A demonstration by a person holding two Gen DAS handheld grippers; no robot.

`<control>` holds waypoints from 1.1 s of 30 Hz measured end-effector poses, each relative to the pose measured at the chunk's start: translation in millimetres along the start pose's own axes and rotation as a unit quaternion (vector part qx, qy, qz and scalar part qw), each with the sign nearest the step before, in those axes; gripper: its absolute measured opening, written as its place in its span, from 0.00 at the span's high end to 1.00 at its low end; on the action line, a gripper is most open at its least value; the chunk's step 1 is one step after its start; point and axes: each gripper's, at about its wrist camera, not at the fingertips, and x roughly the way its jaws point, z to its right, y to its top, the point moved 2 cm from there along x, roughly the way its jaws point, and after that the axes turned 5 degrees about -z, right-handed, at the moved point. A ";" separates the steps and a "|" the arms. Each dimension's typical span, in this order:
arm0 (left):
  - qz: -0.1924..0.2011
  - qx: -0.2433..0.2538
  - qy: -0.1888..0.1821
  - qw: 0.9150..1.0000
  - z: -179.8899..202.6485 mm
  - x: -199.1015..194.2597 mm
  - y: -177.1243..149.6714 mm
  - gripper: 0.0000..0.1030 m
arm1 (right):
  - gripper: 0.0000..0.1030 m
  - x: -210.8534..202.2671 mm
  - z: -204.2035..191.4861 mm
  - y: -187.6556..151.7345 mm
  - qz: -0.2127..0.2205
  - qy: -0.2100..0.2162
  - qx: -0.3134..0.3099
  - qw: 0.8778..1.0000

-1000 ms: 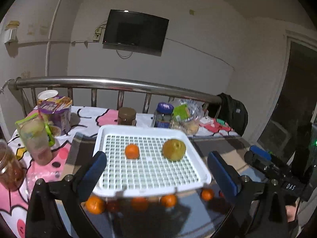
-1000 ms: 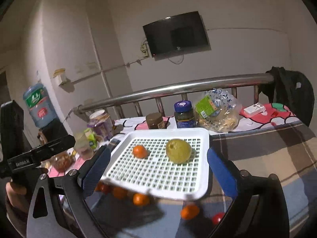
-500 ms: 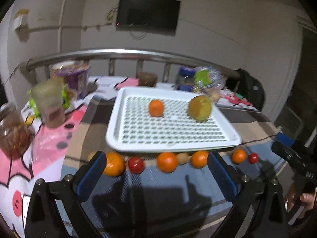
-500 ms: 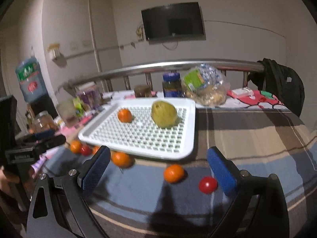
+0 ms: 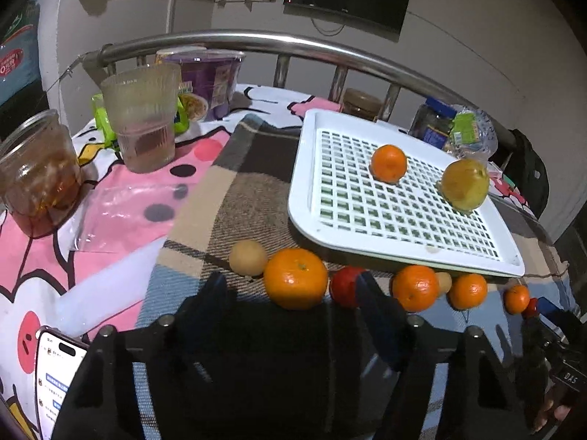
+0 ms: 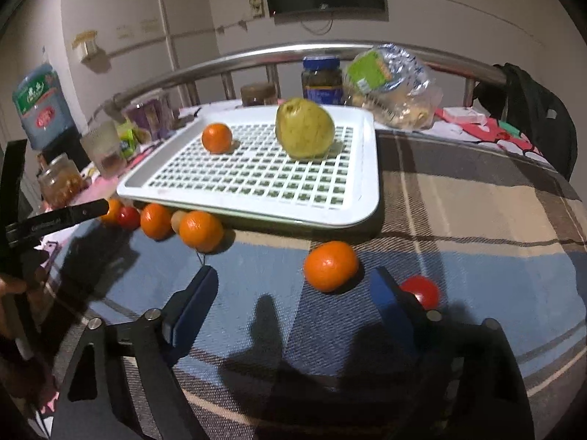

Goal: Organize fruits
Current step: 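Grasp a mandarin with the left tool while the right tool grasps another mandarin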

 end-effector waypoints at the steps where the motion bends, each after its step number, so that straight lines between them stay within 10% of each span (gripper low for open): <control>1: -0.002 -0.001 -0.003 1.000 0.0 1.3 0.3 0.35 | 0.23 3.3 0.1 0.2 -0.006 -0.004 0.000 1.000; 10: -0.022 -0.015 -0.020 0.999 -1.9 16.6 1.2 0.58 | 0.41 16.4 3.3 2.1 -0.029 -0.027 0.006 0.999; 24: -0.007 0.008 -0.023 1.000 9.1 -2.1 -5.5 0.60 | 0.81 23.1 7.5 -0.8 -0.041 -0.015 0.021 0.999; 29: 0.004 0.016 -0.033 0.999 14.6 -17.9 -10.1 0.60 | 0.79 26.2 7.2 -0.8 -0.052 -0.014 0.020 0.998; 33: 0.011 0.024 -0.040 0.999 20.0 -27.4 -12.9 0.60 | 0.40 25.5 6.6 3.4 -0.041 -0.034 0.025 0.998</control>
